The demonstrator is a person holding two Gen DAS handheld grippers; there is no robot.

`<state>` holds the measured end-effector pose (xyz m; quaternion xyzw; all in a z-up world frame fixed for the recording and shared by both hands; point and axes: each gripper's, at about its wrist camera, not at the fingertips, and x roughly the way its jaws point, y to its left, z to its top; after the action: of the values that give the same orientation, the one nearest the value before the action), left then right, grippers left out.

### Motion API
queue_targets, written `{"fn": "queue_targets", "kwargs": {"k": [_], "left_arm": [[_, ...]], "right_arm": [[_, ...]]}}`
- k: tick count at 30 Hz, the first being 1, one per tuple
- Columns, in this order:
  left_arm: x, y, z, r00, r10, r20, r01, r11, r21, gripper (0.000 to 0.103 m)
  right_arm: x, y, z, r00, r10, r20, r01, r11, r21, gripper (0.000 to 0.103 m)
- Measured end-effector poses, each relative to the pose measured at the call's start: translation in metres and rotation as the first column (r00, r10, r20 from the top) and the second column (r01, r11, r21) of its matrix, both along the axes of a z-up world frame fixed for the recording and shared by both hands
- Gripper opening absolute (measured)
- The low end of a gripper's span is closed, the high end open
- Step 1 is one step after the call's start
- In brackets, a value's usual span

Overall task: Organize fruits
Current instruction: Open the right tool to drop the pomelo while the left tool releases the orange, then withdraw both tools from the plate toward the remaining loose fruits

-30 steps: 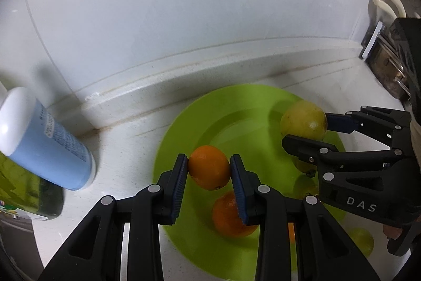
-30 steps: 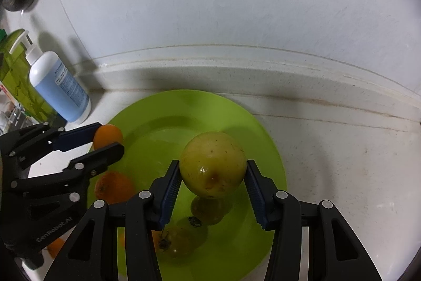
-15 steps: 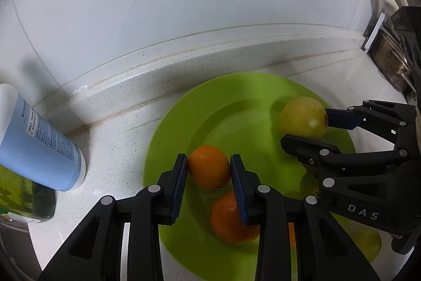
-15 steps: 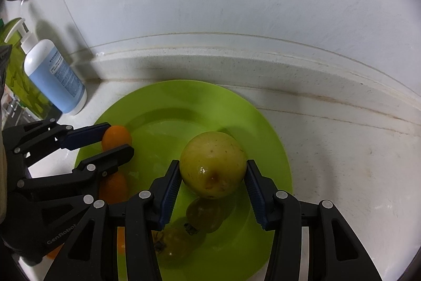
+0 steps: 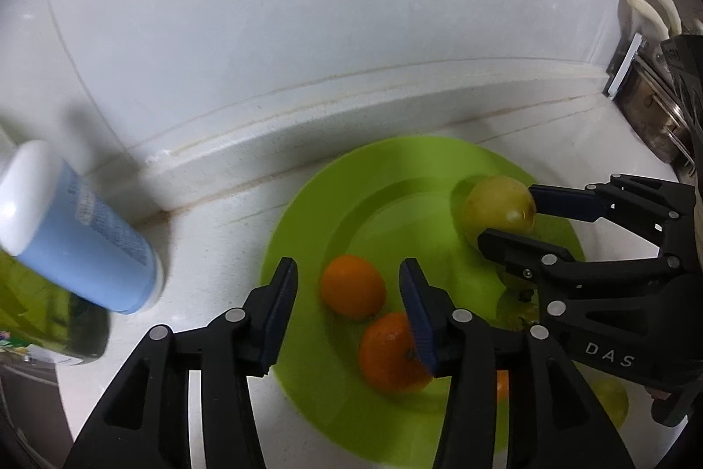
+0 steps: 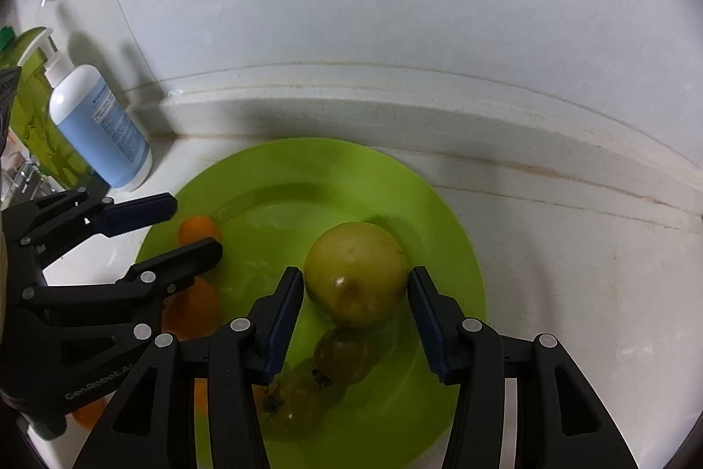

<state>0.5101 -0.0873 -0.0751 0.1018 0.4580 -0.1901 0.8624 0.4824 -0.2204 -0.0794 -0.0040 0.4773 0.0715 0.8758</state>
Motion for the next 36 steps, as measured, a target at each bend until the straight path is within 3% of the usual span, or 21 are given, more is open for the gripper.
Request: {"fn": "queue_targets", "kwargs": {"k": [10, 16, 22, 36], "left_arm": [[-0.035, 0.026, 0.059, 0.993, 0.05, 0.11, -0.044, 0.997, -0.059, 0.057], [-0.072, 0.04, 0.092, 0.982, 0.075, 0.173, -0.057, 0.993, -0.105, 0.063], [-0.109, 0.06, 0.113, 0.971, 0.098, 0.218, -0.071, 0.989, -0.128, 0.068], [-0.184, 0.097, 0.113, 0.952, 0.134, 0.274, -0.112, 0.989, -0.095, 0.071]], "right_arm": [[-0.043, 0.005, 0.046, 0.992, -0.014, 0.125, 0.015, 1.0, -0.007, 0.051], [-0.079, 0.014, 0.083, 0.974, -0.021, 0.225, 0.015, 0.999, 0.028, 0.057], [-0.114, 0.029, 0.109, 0.954, -0.008, 0.3, 0.0, 1.0, 0.027, 0.057], [-0.182, 0.058, 0.11, 0.941, 0.012, 0.338, -0.017, 1.0, 0.012, 0.057]]}}
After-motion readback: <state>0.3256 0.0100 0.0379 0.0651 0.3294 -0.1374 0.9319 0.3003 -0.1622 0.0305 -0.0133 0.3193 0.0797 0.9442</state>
